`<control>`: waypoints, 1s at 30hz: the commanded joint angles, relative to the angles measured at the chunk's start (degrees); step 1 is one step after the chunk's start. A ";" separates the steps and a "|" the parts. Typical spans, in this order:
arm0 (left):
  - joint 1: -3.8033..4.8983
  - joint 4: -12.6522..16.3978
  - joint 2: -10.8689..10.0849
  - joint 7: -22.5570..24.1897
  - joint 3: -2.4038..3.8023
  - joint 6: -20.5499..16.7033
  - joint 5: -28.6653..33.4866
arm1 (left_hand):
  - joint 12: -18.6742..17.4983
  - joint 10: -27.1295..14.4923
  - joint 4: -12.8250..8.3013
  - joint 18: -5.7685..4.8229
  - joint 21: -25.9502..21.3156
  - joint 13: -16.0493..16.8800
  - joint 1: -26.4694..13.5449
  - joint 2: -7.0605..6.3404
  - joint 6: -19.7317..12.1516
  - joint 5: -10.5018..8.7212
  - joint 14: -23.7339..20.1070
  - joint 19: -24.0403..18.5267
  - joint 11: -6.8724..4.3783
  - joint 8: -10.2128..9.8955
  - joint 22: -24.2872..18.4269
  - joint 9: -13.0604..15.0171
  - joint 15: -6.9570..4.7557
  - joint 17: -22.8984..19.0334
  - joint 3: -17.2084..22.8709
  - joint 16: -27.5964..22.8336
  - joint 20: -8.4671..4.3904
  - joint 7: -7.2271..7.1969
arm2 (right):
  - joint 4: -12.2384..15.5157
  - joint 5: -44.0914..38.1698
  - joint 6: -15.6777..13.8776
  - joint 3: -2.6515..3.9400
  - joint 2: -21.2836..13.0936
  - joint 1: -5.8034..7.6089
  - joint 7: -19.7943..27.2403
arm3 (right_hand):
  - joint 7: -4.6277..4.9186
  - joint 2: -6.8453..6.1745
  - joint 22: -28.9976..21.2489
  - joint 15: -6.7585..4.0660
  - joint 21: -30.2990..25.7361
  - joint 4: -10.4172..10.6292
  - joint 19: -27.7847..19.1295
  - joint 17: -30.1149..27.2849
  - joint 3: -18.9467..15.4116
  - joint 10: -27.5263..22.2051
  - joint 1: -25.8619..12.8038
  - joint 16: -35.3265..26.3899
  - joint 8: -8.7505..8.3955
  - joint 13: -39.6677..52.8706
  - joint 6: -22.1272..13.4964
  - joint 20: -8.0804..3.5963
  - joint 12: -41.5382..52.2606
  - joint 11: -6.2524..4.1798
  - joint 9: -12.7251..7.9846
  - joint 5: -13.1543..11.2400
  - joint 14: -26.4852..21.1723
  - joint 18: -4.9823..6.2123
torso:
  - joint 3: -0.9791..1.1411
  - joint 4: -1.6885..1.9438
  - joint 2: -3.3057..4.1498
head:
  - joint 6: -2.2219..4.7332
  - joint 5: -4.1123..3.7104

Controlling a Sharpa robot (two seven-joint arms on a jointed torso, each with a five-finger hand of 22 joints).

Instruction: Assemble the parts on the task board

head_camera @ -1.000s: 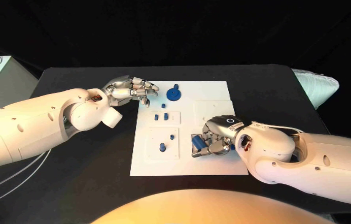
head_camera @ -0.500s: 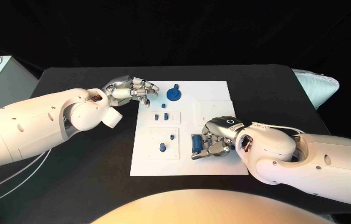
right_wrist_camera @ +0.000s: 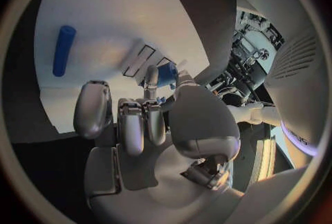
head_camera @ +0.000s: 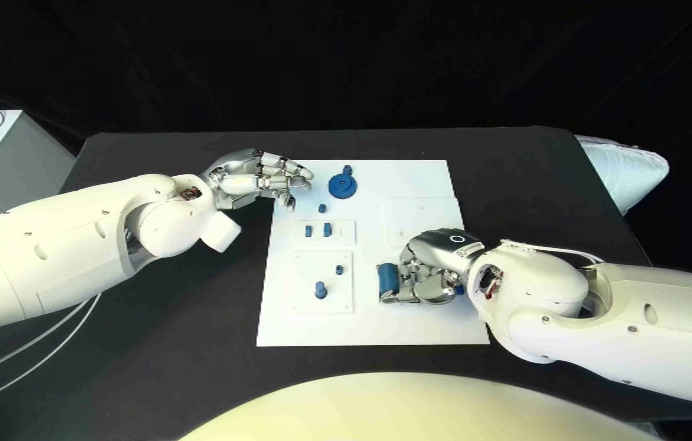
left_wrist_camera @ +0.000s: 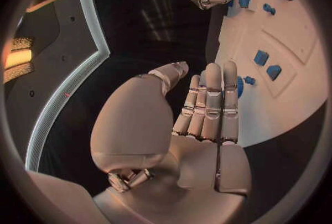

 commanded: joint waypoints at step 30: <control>-0.03 0.01 -0.02 -0.53 -0.07 1.71 -0.63 | 0.38 -0.48 0.10 0.83 -0.32 -0.11 0.38 0.67 -0.42 0.15 -0.14 0.47 0.02 0.49 -0.08 -0.11 0.11 -0.08 0.34 -0.24 -0.18 0.26 | -1.77 0.69 2.20 0.02 -0.42 0.06 1.49 | 0.05 -5.29 4.06 -0.25 -1.16 0.20 0.13 15.08 -2.22 5.92 5.12 0.19 0.89 14.83 -0.86 -0.24 -0.16 0.00 -1.12 -3.86 5.97 -0.43 | -0.06 -0.03 -0.01 | 0.00 0.16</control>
